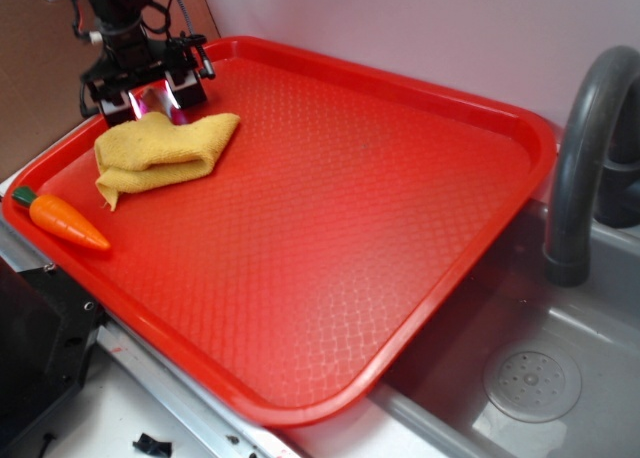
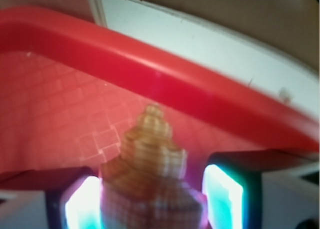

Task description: Grab the shell.

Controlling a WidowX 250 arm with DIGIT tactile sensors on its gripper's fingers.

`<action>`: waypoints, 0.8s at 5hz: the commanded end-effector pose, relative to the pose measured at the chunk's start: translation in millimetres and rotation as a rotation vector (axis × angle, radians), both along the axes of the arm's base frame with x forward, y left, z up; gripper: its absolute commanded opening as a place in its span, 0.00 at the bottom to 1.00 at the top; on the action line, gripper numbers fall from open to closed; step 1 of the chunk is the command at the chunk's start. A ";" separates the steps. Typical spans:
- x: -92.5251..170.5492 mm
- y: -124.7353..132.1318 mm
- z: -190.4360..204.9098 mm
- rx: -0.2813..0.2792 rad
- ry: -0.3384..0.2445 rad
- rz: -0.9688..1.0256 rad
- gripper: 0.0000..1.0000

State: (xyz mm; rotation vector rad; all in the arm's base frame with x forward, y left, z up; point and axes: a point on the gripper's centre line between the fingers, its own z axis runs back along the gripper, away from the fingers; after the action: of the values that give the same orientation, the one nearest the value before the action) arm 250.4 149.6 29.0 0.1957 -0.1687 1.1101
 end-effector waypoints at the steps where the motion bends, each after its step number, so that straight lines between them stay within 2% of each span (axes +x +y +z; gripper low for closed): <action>1: 26.0 -34.1 119.0 -0.042 0.016 -0.468 0.00; 2: 10.8 -70.3 166.4 -0.185 -0.045 -0.683 0.00; 3: -4.4 -92.8 188.8 -0.301 -0.015 -0.777 0.00; 4: -21.0 -110.5 206.5 -0.295 -0.044 -0.834 0.00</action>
State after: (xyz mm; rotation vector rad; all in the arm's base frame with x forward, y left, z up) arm 235.0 23.5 217.0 -0.1605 -0.0590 0.3121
